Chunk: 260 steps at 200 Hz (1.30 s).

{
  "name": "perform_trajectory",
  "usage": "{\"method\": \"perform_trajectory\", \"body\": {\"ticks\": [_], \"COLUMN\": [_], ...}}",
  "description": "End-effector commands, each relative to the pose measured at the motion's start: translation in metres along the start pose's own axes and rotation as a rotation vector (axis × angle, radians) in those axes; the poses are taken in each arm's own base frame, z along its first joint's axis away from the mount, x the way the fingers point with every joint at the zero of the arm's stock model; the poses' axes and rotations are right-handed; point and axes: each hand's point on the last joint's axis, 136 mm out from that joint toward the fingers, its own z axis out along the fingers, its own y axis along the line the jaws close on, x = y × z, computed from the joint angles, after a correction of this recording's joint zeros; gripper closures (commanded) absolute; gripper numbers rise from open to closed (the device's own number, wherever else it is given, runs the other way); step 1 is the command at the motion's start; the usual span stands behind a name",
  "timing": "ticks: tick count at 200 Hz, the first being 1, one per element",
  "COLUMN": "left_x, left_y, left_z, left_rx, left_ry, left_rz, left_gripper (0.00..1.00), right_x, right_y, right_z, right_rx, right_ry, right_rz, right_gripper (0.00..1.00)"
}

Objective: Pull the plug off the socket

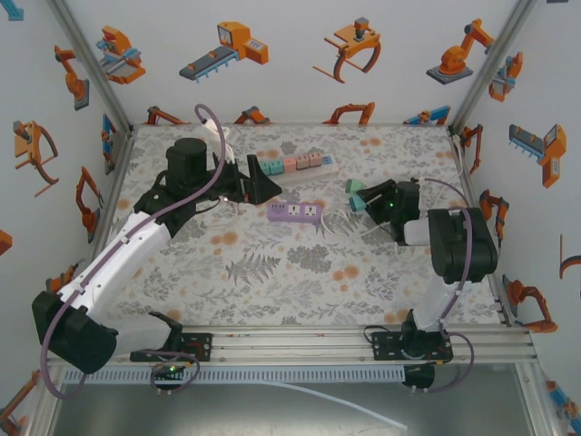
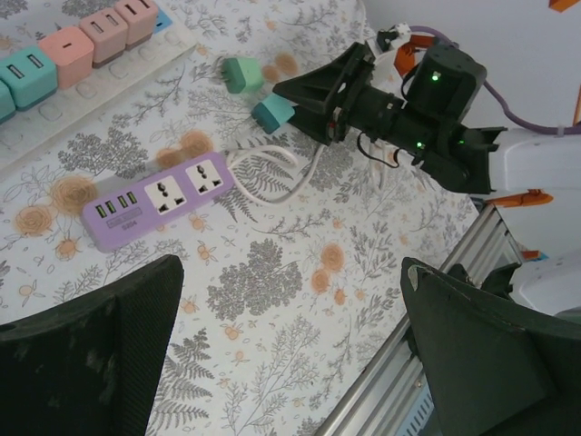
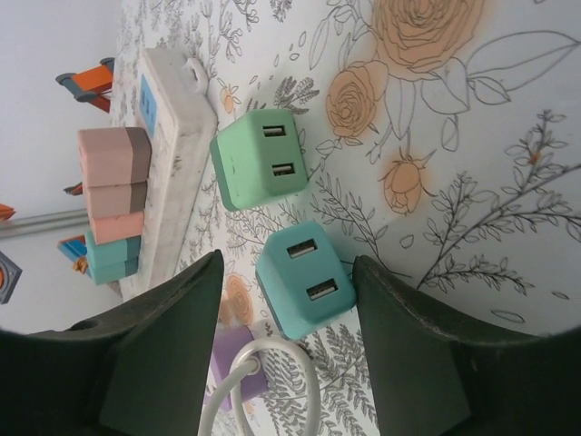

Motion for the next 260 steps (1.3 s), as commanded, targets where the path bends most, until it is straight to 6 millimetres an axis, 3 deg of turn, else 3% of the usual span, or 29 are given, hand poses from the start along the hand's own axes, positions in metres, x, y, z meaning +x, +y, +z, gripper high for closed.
{"method": "perform_trajectory", "body": {"ticks": [1,22,36,65,95,110,132,156,172,189,211,227,238,260], "left_x": [0.000,0.002,0.004,0.010,0.015,0.019,0.022,0.025,0.025,0.026,0.026,0.025,0.024,0.025], "left_y": [0.020,0.055,0.074,0.110,0.152,0.173,0.201,0.222,0.234,0.247,0.267,0.282,0.290,0.295], "left_z": [-0.001,-0.005,-0.006,-0.005,0.000,0.005,0.017,0.040,0.053,0.064,0.073,0.077,0.084,0.101], "left_rx": [-0.122,-0.307,-0.378,-0.455,-0.529,-0.586,-0.677,-0.722,-0.746,-0.759,-0.775,-0.777,-0.755,-0.691], "left_ry": [0.007,0.012,0.012,-0.017,-0.035,-0.023,0.008,0.069,0.092,0.098,0.086,0.076,0.079,0.136], "left_rz": [-0.012,-0.076,-0.130,-0.285,-0.471,-0.540,-0.600,-0.621,-0.632,-0.664,-0.717,-0.765,-0.787,-0.784], "left_gripper": [0.03,0.03,0.03,0.03,0.03,0.03,0.03,0.03,0.03,0.03,0.03,0.02,0.00,0.05], "right_x": [-0.004,-0.019,-0.033,-0.057,-0.062,-0.049,-0.006,0.037,0.054,0.041,0.006,-0.012,-0.015,-0.028], "right_y": [-0.012,0.001,0.020,0.086,0.166,0.207,0.255,0.272,0.275,0.284,0.290,0.277,0.269,0.243], "right_z": [-0.015,-0.034,-0.048,-0.077,-0.108,-0.121,-0.125,-0.116,-0.104,-0.074,-0.026,0.012,0.037,0.083], "right_rx": [0.090,0.116,0.107,0.046,-0.094,-0.183,-0.359,-0.515,-0.569,-0.465,-0.267,-0.153,-0.125,-0.059], "right_ry": [-0.023,-0.083,-0.129,-0.209,-0.267,-0.307,-0.320,-0.253,-0.150,-0.006,0.136,0.238,0.295,0.314], "right_rz": [-0.002,-0.033,-0.095,-0.378,-0.649,-0.878,-1.333,-1.717,-1.837,-1.692,-1.199,-0.909,-0.797,-0.593], "right_gripper": [0.43,0.41,0.40,0.40,0.41,0.41,0.38,0.34,0.28,0.23,0.25,0.30,0.31,0.31]}}
